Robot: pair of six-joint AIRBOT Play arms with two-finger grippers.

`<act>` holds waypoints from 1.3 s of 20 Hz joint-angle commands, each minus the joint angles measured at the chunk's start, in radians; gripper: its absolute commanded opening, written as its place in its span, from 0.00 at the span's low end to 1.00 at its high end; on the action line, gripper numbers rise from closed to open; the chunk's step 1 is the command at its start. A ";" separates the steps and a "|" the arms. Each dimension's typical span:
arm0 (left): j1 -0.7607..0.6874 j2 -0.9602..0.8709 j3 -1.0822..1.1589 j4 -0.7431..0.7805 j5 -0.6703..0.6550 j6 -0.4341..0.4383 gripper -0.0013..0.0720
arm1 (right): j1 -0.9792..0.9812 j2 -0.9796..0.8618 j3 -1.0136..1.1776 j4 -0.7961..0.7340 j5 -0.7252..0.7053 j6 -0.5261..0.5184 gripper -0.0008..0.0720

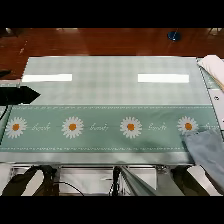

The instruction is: Fold the shirts.

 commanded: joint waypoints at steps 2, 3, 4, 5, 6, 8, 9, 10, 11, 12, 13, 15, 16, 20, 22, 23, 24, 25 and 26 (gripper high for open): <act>0.000 0.001 0.000 0.001 0.014 -0.010 0.41 | -0.135 0.001 -0.142 -0.051 -0.099 -0.006 0.15; 0.000 0.001 0.000 0.002 0.014 -0.010 0.41 | -0.158 0.001 -0.164 -0.076 -0.138 -0.028 0.42; 0.000 0.001 0.000 0.001 0.014 -0.010 0.41 | -0.177 0.001 -0.179 -0.108 -0.173 -0.051 0.66; 0.000 0.001 0.000 0.002 0.014 -0.010 0.41 | -0.196 0.001 -0.187 -0.158 -0.202 -0.054 0.70; 0.000 0.001 0.000 0.002 0.014 -0.010 0.41 | -0.217 0.001 -0.187 -0.215 -0.232 -0.054 0.70; 0.000 0.000 0.000 0.002 0.014 -0.009 0.41 | -0.266 0.000 -0.187 -0.322 -0.306 -0.054 0.70; 0.000 0.000 0.000 0.005 0.016 -0.006 0.41 | -0.293 0.001 -0.187 -0.346 -0.381 -0.040 0.70; 0.000 0.000 0.000 0.012 0.024 -0.006 0.41 | -0.310 0.000 -0.186 -0.337 -0.459 -0.021 0.70; 0.000 0.000 0.000 0.013 0.039 -0.006 0.41 | -0.310 0.000 -0.182 -0.310 -0.540 0.019 0.68; 0.000 0.000 0.000 0.012 0.060 -0.006 0.41 | -0.293 0.000 -0.169 -0.224 -0.640 0.056 0.65; 0.000 -0.003 0.000 0.012 0.077 -0.006 0.41 | -0.262 0.001 -0.137 -0.073 -0.746 0.058 0.61; 0.000 -0.016 0.000 0.011 0.093 -0.006 0.41 | -0.162 0.001 -0.026 0.465 -1.099 0.058 0.58; 0.000 -0.024 0.000 0.003 0.093 -0.006 0.41 | -0.090 -0.002 0.025 0.832 -1.351 0.043 0.57; -0.013 -0.053 0.000 -0.153 0.144 0.032 0.64 | 0.494 -0.110 0.429 1.165 -1.563 -0.528 0.55; -0.060 -0.082 0.001 -0.173 0.205 0.090 0.72 | 0.788 -0.202 0.609 0.834 -1.126 -0.699 0.50; -0.101 -0.104 0.005 -0.140 0.219 0.117 0.72 | 0.903 -0.241 0.629 0.693 -1.008 -0.633 0.48; -0.154 -0.132 0.013 -0.068 0.217 0.103 0.72 | 1.006 -0.283 0.630 0.537 -0.885 -0.463 0.48; -0.209 -0.161 0.025 0.005 0.209 0.057 0.72 | 1.081 -0.329 0.630 0.431 -0.753 -0.309 0.48; -0.274 -0.196 0.045 0.091 0.192 -0.007 0.72 | 1.146 -0.382 0.630 0.396 -0.600 -0.276 0.48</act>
